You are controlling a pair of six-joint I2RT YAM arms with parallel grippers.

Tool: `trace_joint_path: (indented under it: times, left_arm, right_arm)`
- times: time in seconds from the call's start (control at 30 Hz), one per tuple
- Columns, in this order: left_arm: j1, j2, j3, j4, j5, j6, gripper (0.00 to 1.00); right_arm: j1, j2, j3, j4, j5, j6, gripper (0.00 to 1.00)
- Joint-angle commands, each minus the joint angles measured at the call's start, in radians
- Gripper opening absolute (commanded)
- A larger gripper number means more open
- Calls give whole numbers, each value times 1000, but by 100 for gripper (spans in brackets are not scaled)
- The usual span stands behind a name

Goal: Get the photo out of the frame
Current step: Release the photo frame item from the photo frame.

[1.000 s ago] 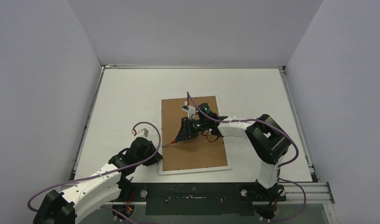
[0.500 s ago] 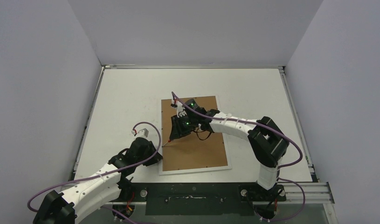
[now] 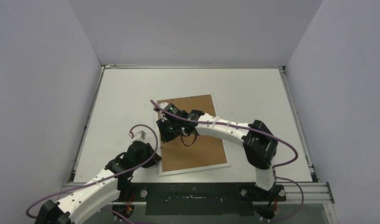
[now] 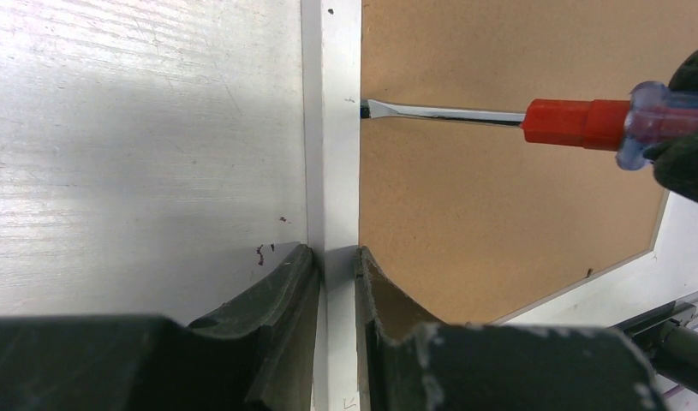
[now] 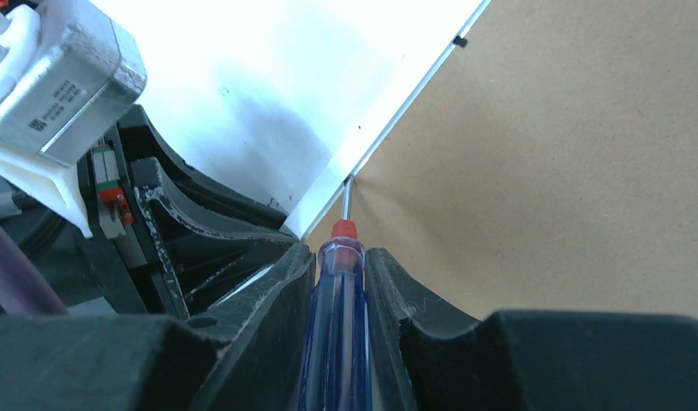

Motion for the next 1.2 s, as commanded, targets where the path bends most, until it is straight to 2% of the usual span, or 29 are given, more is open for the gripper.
trace_joint_path:
  times: [0.0, 0.27, 0.47, 0.87, 1.17]
  left_arm:
    - [-4, -27, -23, -18, -9, -25, 0]
    - [-4, -63, -39, -18, -30, -55, 0]
    - [-4, -76, -39, -29, -38, -64, 0]
    - [-3, -114, -54, -45, -47, -81, 0]
    - [-4, -147, -61, -67, -53, -93, 0]
  right_arm:
    - [78, 46, 107, -13, 79, 18, 0]
    - [152, 65, 162, -33, 184, 65, 0]
    - [173, 58, 166, -24, 205, 107, 0]
    - [173, 15, 92, 124, 153, 186, 0]
    - [172, -2, 88, 144, 134, 193, 0]
